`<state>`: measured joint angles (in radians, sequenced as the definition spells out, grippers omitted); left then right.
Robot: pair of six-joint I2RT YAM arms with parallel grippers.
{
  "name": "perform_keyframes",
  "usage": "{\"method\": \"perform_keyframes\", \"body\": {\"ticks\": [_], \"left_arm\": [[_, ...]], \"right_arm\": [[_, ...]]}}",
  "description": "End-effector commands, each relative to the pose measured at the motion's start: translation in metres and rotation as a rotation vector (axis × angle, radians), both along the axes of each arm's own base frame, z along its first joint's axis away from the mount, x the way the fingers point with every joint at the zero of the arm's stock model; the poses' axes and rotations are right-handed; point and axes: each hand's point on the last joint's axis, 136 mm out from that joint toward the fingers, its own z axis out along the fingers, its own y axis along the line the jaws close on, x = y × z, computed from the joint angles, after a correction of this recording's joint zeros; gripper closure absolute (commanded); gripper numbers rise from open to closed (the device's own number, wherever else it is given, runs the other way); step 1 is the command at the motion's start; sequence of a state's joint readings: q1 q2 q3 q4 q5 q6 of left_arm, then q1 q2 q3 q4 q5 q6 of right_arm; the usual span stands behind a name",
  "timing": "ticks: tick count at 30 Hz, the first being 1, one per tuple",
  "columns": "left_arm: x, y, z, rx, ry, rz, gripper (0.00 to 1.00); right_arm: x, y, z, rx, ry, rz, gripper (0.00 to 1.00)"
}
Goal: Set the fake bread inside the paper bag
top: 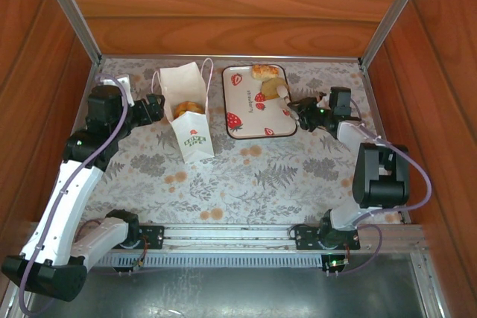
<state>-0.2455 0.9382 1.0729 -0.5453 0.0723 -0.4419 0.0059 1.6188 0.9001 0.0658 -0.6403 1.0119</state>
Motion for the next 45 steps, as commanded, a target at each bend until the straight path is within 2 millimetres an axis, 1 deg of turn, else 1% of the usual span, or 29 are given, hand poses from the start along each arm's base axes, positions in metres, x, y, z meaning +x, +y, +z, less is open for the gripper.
{"method": "perform_keyframes", "body": {"ticks": [1, 2, 3, 4, 13, 18, 21, 24, 28, 33, 37, 43, 45], "left_arm": [[0.003, -0.003, 0.004, 0.008, -0.015, -0.013, 0.11], [0.004, -0.003, 0.004, 0.007, -0.015, -0.015, 0.11], [0.004, -0.004, 0.004, 0.007, -0.013, -0.016, 0.11], [0.004, -0.004, 0.004, 0.008, -0.014, -0.016, 0.11], [0.007, -0.004, 0.003, 0.013, -0.007, -0.014, 0.11], [0.008, -0.004, 0.003, 0.013, -0.005, -0.017, 0.11], [0.008, -0.005, 0.003, 0.012, -0.006, -0.019, 0.11], [0.007, -0.004, 0.003, 0.011, -0.006, -0.018, 0.11], [0.006, -0.004, 0.004, 0.01, -0.011, -0.017, 0.11], [0.005, -0.004, 0.004, 0.009, -0.012, -0.017, 0.11], [0.005, -0.005, 0.003, 0.007, -0.007, -0.019, 0.11], [0.005, -0.004, 0.003, 0.006, -0.008, -0.018, 0.11], [0.005, -0.005, 0.003, 0.006, -0.009, -0.019, 0.11]], "right_arm": [[0.017, 0.004, 0.019, 0.06, -0.093, 0.029, 0.5], [0.018, 0.003, 0.02, 0.06, -0.097, 0.027, 0.5], [0.02, 0.002, 0.008, 0.056, -0.069, 0.022, 0.5], [0.021, 0.0, 0.005, 0.05, -0.064, 0.015, 0.5], [0.032, -0.009, -0.003, 0.033, -0.088, 0.0, 0.51], [0.037, -0.013, 0.002, 0.038, -0.12, -0.008, 0.52], [0.039, -0.016, -0.002, 0.039, -0.111, -0.018, 0.52], [0.039, -0.016, -0.009, 0.061, -0.097, -0.018, 0.52], [0.041, -0.015, -0.015, 0.077, -0.09, -0.017, 0.52], [0.038, -0.014, -0.022, 0.079, -0.062, -0.015, 0.52], [0.041, -0.012, -0.023, 0.094, -0.074, -0.012, 0.53], [0.047, -0.01, -0.016, 0.11, -0.113, -0.002, 0.53], [0.047, -0.009, -0.02, 0.113, -0.1, -0.004, 0.53]]}}
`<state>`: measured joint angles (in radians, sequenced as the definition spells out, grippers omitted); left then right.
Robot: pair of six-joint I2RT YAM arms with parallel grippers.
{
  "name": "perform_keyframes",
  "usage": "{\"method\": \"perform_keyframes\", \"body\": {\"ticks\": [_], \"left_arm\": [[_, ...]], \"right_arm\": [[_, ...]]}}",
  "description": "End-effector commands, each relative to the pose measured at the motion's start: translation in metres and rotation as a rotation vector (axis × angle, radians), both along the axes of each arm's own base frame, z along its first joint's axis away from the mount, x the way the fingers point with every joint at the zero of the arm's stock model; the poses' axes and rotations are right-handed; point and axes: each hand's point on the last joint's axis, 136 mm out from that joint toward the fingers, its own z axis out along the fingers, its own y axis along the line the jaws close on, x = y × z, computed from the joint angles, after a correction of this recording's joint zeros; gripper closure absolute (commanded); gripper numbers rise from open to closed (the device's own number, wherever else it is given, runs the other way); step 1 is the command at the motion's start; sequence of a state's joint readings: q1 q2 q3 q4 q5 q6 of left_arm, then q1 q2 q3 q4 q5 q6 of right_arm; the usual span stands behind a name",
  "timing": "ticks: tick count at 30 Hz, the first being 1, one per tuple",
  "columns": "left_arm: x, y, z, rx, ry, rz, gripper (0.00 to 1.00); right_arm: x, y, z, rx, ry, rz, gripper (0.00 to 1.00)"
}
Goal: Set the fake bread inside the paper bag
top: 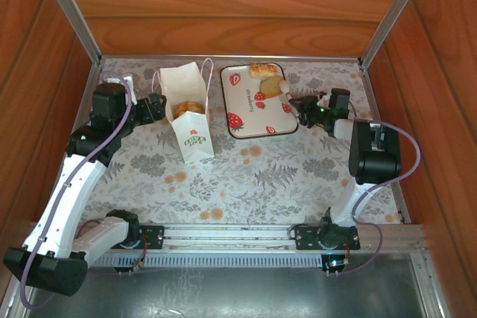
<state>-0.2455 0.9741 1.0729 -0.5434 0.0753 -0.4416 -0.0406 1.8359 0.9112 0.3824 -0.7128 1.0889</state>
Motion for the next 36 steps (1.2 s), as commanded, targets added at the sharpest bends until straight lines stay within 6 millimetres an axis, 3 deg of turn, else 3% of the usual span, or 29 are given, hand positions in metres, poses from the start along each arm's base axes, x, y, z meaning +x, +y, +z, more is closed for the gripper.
{"method": "perform_keyframes", "body": {"ticks": [1, 11, 19, 28, 36], "left_arm": [[-0.001, -0.003, 0.013, -0.001, -0.041, -0.017, 0.11], [-0.002, -0.003, 0.012, -0.002, -0.04, -0.017, 0.11], [-0.002, -0.002, 0.012, -0.001, -0.041, -0.017, 0.11], [-0.003, -0.002, 0.012, 0.0, -0.042, -0.015, 0.11], [-0.003, 0.002, 0.018, -0.004, -0.057, 0.004, 0.11]], "right_arm": [[0.007, 0.002, 0.007, 0.027, -0.036, 0.019, 0.54], [0.014, 0.006, -0.001, 0.069, -0.022, 0.006, 0.55], [0.013, 0.007, -0.006, 0.053, -0.012, 0.015, 0.68], [0.006, 0.006, 0.015, 0.011, -0.08, 0.029, 0.71], [-0.013, 0.003, 0.042, -0.078, -0.15, 0.052, 0.71]]}}
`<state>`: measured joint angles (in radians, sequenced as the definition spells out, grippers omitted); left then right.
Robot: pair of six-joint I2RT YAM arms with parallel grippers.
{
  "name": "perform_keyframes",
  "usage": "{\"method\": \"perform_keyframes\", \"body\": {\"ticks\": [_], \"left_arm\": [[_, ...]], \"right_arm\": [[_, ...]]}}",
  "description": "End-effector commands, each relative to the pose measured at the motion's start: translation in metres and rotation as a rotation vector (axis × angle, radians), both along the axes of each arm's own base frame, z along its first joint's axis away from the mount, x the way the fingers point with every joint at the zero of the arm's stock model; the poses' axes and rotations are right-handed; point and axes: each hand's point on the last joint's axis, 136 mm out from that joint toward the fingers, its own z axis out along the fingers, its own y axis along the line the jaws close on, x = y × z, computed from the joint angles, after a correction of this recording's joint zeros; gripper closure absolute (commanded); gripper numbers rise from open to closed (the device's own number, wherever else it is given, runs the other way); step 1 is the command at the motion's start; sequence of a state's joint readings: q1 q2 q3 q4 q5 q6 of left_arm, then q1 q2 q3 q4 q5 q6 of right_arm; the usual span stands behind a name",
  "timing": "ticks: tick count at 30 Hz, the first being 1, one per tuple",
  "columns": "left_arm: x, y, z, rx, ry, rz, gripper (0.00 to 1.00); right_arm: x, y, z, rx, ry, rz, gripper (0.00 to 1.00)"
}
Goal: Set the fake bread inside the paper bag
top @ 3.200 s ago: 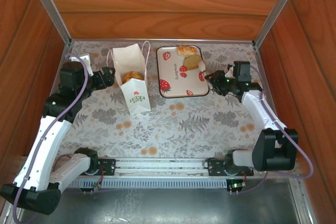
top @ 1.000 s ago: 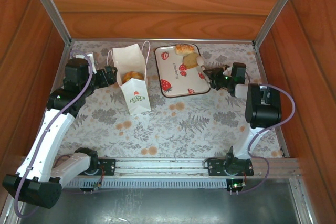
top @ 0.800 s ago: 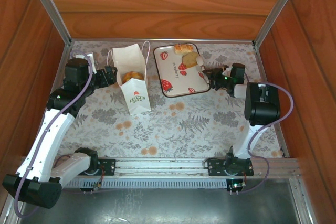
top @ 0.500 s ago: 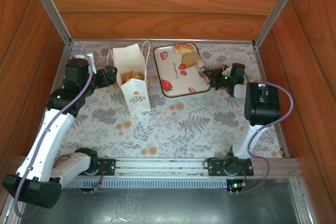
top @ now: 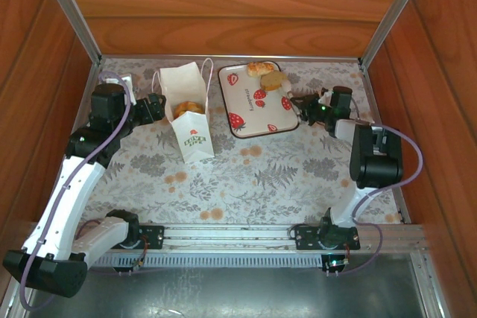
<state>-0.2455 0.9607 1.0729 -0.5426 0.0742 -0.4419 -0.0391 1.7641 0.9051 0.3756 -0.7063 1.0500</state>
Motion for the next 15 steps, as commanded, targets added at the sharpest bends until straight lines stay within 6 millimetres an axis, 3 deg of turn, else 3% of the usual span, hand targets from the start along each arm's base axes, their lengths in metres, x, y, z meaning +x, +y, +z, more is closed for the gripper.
{"method": "perform_keyframes", "body": {"ticks": [1, 15], "left_arm": [[-0.001, 0.001, 0.014, 0.0, -0.042, 0.004, 0.11], [0.004, -0.002, 0.025, -0.05, -0.043, -0.004, 0.11]], "right_arm": [[-0.015, 0.003, 0.019, -0.063, -0.069, 0.046, 0.72], [-0.091, 0.001, 0.112, -0.254, -0.275, 0.109, 0.71]]}}
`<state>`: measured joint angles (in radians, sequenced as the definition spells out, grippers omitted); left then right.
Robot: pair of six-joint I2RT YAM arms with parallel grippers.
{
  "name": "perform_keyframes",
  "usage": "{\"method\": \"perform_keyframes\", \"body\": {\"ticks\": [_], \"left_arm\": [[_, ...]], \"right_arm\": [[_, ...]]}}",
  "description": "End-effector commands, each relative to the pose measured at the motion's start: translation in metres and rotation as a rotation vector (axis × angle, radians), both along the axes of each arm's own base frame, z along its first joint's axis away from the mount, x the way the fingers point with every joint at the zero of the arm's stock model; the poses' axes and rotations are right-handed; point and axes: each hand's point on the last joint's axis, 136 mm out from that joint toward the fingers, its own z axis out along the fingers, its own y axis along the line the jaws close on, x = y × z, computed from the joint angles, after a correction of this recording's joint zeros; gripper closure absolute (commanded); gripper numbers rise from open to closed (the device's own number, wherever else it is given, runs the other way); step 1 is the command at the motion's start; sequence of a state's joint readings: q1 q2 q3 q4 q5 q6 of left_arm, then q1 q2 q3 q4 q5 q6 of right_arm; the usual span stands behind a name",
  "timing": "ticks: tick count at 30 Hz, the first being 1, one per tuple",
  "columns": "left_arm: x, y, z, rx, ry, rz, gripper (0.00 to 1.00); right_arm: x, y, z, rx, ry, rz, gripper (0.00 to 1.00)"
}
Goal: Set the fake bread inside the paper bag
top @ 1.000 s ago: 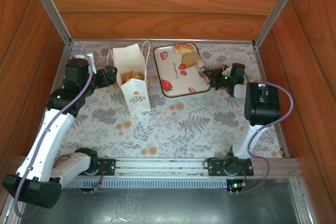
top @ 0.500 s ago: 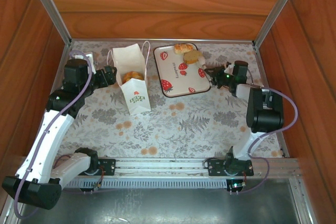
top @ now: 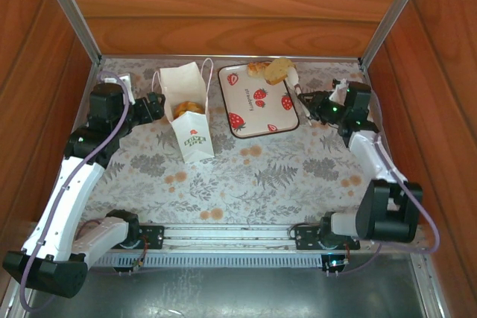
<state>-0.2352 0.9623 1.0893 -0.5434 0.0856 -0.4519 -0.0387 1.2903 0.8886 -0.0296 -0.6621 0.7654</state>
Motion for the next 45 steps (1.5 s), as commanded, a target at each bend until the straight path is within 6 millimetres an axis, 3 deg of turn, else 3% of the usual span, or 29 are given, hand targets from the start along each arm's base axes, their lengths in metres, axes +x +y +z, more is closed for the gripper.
{"method": "perform_keyframes", "body": {"ticks": [1, 8, 14, 23, 32, 38, 45], "left_arm": [[0.004, -0.004, 0.018, -0.036, -0.032, -0.012, 0.11], [0.008, -0.006, 0.02, -0.046, -0.024, -0.014, 0.11], [0.012, 0.004, 0.021, -0.032, -0.031, 0.035, 0.11], [0.023, 0.003, 0.032, -0.082, -0.026, 0.009, 0.12], [0.029, -0.007, 0.036, -0.109, -0.024, -0.058, 0.18], [0.033, -0.006, 0.033, -0.099, -0.02, -0.062, 0.35], [0.036, -0.008, 0.028, -0.088, -0.01, -0.072, 0.51]], "right_arm": [[-0.026, 0.003, 0.014, -0.057, -0.048, 0.037, 0.71], [-0.056, 0.013, 0.077, -0.042, -0.184, 0.071, 0.71], [-0.078, 0.028, 0.13, -0.04, -0.305, 0.106, 0.7], [-0.107, 0.06, 0.188, -0.07, -0.446, 0.177, 0.71], [-0.121, 0.089, 0.209, -0.116, -0.518, 0.234, 0.71], [-0.126, 0.106, 0.211, -0.164, -0.538, 0.262, 0.71], [-0.127, 0.141, 0.201, -0.255, -0.554, 0.3, 0.71]]}}
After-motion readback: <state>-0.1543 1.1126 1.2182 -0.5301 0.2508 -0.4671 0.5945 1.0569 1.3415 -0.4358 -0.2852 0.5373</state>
